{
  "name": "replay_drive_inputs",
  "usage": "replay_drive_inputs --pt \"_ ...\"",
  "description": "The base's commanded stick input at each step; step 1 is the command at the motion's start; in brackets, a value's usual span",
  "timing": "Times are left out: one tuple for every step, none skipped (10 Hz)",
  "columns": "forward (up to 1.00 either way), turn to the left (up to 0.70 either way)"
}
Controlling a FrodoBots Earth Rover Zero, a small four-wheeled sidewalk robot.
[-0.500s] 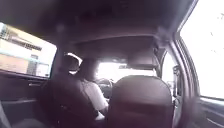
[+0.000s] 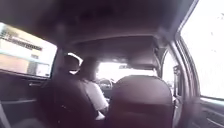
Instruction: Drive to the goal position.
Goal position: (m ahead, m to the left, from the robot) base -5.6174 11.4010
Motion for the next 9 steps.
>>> replay_drive_inputs --pt "0.0 0.67" --pt "0.0 0.17" --pt "0.0 0.0" --pt "0.0 0.02" --pt "0.0 0.18" --pt "0.0 0.54" --pt "0.0 0.67" --pt "0.0 0.7" --pt "0.0 0.68"
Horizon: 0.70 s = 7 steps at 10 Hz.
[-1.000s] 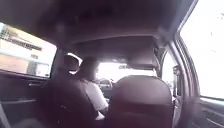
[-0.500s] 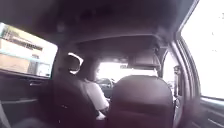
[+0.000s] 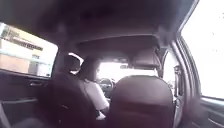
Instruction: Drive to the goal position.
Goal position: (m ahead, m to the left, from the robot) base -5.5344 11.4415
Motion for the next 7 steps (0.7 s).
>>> replay_drive_inputs --pt "0.0 0.0" --pt "0.0 0.0" --pt "0.0 0.0" --pt "0.0 0.0" --pt "0.0 0.0" --pt "0.0 0.0" --pt "0.0 0.0"
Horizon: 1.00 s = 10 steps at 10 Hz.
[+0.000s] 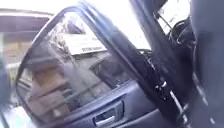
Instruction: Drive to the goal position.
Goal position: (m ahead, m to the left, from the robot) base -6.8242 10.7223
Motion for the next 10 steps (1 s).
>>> replay_drive_inputs --pt "0.0 0.0" --pt "0.0 0.0" --pt "0.0 0.38" --pt "0.0 0.0" --pt "0.0 0.0" --pt "0.0 0.0" --pt "0.0 0.0" --pt "0.0 0.0" --pt "0.0 0.0" --pt "0.0 0.0"
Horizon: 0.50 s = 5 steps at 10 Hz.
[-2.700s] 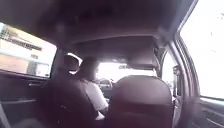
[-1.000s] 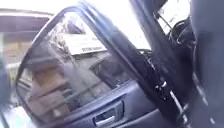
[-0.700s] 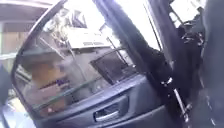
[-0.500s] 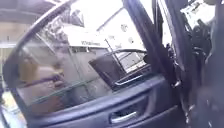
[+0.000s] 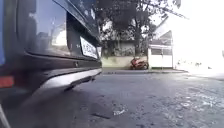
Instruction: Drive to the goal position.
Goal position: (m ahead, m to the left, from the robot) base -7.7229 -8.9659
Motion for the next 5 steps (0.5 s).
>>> replay_drive_inputs --pt "0.0 0.0" --pt "0.0 0.0" --pt "0.0 -0.62" --pt "0.0 -0.67" --pt "0.0 -0.66"
